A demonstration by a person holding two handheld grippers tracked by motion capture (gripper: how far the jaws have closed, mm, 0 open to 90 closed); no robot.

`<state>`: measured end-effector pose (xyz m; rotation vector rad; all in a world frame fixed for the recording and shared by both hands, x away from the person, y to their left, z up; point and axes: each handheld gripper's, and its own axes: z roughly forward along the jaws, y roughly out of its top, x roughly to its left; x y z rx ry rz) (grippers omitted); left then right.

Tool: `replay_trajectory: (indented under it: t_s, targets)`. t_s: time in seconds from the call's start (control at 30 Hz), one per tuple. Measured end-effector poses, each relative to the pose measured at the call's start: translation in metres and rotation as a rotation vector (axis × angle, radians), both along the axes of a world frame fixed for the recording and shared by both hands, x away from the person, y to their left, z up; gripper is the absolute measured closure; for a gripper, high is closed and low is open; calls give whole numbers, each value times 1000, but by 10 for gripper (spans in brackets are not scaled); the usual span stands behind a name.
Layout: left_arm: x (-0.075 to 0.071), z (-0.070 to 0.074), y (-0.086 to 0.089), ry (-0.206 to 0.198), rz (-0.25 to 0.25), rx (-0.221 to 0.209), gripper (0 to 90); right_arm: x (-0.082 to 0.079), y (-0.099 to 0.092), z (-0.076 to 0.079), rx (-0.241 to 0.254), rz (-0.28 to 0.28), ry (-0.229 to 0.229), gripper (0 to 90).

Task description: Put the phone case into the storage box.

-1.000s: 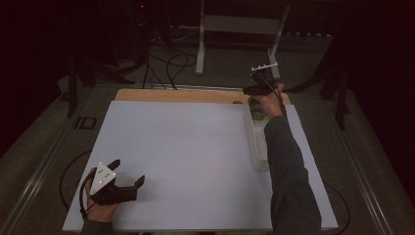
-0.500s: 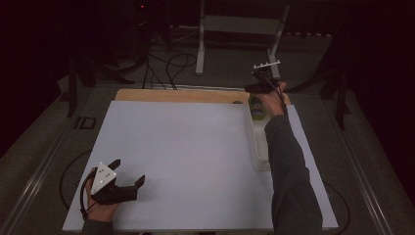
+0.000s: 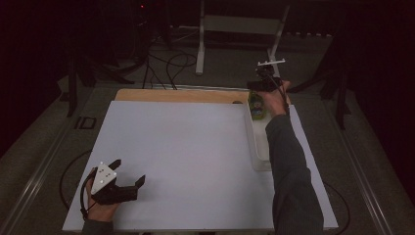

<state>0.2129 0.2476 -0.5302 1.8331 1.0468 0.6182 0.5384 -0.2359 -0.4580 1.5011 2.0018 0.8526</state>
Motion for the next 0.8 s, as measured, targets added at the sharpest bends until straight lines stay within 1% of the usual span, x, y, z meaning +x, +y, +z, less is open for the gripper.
replay_trajectory:
  t_s: [0.2,0.27,0.37,0.43,0.5,0.63,0.8]
  targets:
    - [0,0,-1,-1,-1,-4,10,-3,-3,5,21,-11,-21,288]
    - [0,0,-1,-2,-4,-4,10,-5,-4,6,22,-13,-22,275]
    - [0,0,-1,-3,-5,-3,10,-9,-6,7,37,-20,-26,256]
    - [0,0,-1,-4,-4,-4,10,-11,-7,7,35,-23,-30,246]
    - [0,0,-1,-2,-4,-2,10,-15,-9,7,51,-30,-31,227]
    - [0,1,-1,-5,-4,-3,10,-19,-10,7,59,-32,-41,215]
    - [0,1,-2,-5,-7,1,9,-30,-16,4,84,-35,-47,179]
